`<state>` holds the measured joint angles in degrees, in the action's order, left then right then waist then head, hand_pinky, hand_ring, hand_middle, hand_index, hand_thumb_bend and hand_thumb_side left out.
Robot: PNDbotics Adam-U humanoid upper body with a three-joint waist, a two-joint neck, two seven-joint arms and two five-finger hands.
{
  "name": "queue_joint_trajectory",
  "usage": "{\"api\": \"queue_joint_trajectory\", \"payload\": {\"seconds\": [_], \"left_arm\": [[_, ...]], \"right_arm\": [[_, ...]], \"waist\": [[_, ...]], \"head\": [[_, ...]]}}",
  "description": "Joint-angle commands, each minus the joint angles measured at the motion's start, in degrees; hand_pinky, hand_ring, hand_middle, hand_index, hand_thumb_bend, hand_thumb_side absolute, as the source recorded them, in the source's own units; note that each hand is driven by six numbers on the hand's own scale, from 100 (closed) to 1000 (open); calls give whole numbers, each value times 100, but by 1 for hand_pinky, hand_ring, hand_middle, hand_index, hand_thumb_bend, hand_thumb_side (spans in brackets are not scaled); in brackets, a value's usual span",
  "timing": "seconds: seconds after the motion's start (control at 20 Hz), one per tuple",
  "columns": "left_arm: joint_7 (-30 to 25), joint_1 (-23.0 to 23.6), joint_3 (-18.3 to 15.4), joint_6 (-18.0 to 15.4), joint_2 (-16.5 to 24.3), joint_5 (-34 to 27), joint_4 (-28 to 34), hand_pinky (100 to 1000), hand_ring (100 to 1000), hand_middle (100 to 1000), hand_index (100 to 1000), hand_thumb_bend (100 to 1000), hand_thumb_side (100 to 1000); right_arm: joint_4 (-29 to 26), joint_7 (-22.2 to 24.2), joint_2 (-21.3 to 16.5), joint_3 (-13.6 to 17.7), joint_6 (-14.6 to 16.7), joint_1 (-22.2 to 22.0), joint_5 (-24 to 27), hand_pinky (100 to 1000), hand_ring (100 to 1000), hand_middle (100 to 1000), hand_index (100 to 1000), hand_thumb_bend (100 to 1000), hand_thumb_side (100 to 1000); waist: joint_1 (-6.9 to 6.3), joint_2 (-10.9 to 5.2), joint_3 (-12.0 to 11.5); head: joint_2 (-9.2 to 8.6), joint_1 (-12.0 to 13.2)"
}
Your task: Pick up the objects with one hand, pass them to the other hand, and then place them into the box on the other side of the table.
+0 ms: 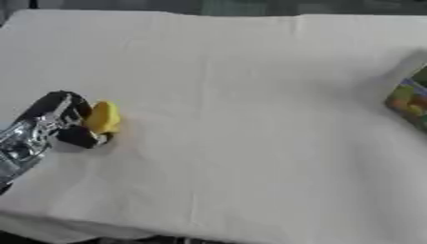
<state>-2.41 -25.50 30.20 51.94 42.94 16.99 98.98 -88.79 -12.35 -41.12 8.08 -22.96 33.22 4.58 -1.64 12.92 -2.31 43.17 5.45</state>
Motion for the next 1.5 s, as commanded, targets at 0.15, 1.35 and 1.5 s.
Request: {"api": "queue_joint_trajectory", "payload": {"seconds": [0.15,1.35,1.5], "left_arm": [[-38,11,-145,3,252,18,162,659,626,537,511,272,101],[94,-286,-1032,3,322,684,1559,534,533,478,437,234,100],[105,-555,-945,3,93,788,1561,528,527,473,436,242,100]], "right_arm": [[-83,-17,-188,42,1,58,37,810,960,768,941,100,561],[-85,-52,-216,61,17,43,75,808,959,769,940,100,566],[-83,-47,-208,59,13,45,87,809,960,770,940,100,567]], "waist": [[-56,-139,-18],[-7,-183,-156],[2,-190,-149]], "head": [[-22,46],[-205,186],[-224,171]]}}
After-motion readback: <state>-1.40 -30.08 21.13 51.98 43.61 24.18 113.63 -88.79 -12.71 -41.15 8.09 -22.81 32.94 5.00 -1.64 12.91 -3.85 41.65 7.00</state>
